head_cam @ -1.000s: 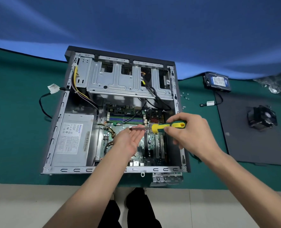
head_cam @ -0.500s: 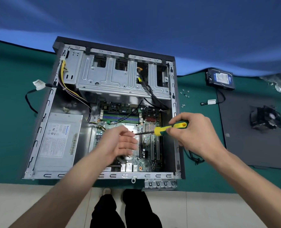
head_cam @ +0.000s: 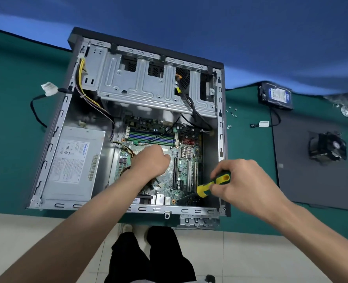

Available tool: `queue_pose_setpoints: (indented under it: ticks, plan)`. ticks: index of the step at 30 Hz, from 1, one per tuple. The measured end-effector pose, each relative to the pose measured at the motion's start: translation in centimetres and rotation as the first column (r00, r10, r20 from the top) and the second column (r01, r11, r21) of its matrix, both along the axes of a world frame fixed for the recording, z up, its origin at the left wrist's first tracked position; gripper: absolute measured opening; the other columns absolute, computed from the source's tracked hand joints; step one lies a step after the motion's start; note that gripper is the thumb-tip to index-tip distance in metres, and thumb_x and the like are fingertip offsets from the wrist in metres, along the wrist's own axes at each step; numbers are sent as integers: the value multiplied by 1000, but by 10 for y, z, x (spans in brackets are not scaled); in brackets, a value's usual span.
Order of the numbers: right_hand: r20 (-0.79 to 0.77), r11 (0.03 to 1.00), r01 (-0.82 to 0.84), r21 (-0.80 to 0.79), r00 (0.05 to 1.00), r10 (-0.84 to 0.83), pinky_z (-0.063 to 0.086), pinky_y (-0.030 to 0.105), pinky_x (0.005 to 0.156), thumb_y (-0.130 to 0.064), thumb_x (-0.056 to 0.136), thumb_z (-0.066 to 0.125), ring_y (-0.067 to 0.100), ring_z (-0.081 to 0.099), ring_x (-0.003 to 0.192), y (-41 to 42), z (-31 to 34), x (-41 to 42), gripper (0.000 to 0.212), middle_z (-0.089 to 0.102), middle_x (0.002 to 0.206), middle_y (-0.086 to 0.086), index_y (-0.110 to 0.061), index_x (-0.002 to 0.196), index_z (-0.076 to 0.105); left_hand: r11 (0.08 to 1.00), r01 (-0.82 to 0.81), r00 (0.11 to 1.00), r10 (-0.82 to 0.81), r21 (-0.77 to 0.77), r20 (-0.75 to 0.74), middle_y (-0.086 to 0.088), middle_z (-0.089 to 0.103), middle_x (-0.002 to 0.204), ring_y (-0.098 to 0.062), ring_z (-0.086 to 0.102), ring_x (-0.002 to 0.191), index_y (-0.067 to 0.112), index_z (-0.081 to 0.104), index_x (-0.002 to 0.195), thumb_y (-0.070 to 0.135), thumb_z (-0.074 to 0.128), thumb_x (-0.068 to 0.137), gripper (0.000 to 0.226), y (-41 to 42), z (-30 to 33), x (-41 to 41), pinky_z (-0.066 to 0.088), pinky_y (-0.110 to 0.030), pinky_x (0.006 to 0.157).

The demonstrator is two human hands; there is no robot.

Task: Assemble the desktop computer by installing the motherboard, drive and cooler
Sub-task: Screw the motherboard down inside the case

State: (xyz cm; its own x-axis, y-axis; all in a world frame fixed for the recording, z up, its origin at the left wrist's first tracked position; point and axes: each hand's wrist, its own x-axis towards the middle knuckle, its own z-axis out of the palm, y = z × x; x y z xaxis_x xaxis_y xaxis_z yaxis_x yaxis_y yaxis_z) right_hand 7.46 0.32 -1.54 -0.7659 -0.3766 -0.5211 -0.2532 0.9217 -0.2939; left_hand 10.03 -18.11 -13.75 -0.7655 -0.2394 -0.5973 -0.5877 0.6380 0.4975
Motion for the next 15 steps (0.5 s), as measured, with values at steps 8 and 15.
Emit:
queue_pose_setpoints:
  ticks: [8,15]
  plan:
    - [-44,995,-70,76,996,73,33,22,46,-41,75,69,6,50,56,-10,-12,3,17,55,61,-13,-29,86,65,986,73,997,-75,-147,-11,2,41,57,-18,40,51,15,40,58,25,46,93,37,-1,-7,0,34,-26,55]
    - [-87,988,-111,110,989,121,29,20,46,-46,74,67,14,54,64,-17,-18,3,18,55,62,-15,-33,87,63,975,108,994,-105,-192,26,0,49,63,-16,43,54,15,44,61,22,46,93,33,-1,-6,-1,26,-28,50]
